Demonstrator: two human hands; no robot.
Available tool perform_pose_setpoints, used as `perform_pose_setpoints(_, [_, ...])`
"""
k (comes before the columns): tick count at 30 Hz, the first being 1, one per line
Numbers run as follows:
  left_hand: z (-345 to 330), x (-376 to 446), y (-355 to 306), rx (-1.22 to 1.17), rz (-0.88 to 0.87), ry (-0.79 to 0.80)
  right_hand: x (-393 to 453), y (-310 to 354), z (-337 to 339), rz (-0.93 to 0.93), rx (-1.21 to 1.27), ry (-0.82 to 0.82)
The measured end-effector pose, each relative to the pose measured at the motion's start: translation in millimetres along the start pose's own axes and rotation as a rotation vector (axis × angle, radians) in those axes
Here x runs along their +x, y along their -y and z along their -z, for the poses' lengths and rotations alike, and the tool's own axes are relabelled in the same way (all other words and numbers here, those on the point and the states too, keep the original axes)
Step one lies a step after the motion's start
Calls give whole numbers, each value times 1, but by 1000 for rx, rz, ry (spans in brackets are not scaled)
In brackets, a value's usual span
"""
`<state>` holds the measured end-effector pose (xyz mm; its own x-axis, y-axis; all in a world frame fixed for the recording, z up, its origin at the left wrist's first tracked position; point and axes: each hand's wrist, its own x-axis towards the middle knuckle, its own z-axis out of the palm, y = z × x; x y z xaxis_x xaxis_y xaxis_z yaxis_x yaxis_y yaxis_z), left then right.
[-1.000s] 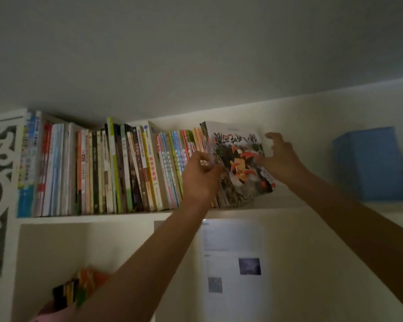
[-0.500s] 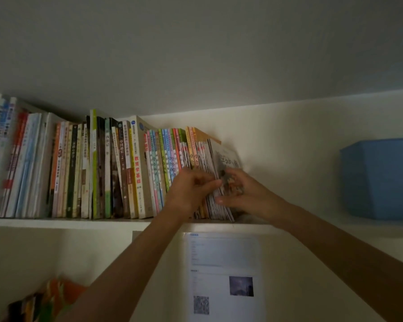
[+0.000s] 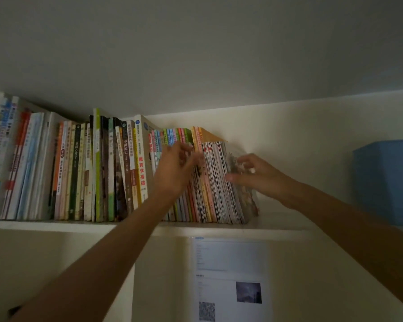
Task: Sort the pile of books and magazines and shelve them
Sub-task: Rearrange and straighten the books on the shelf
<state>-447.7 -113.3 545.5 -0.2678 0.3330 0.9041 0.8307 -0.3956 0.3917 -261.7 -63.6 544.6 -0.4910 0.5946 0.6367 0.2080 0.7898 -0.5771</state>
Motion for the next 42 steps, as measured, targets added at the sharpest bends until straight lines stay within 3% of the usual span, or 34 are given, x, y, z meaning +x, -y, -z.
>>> perform_pose_setpoints(7, [6, 71, -9, 135, 75, -24, 23, 11, -28, 26, -133, -240])
perform_pose_setpoints(13, [-7, 78, -9, 186, 40, -121, 27, -1, -51, 54, -174, -257])
perform_pose_setpoints(19, [-24, 52, -32, 431, -193, -229, 18, -12, -26, 173, -80, -272])
perform_pose_setpoints(24, [-26, 44, -47, 358, -124, -84, 3, -21, -1, 219, -70, -310])
perform_pose_setpoints(30, [-36, 15, -48, 766, -138, 32, 2, -23, -7, 217, -115, -338])
perform_pose_setpoints(37, [-27, -13, -44, 231, -176, -167, 6, -28, -11, 182, -143, -416])
perform_pose_setpoints(42, [-23, -36, -48, -133, 35, -240, 11, -25, -18, 160, -163, -433])
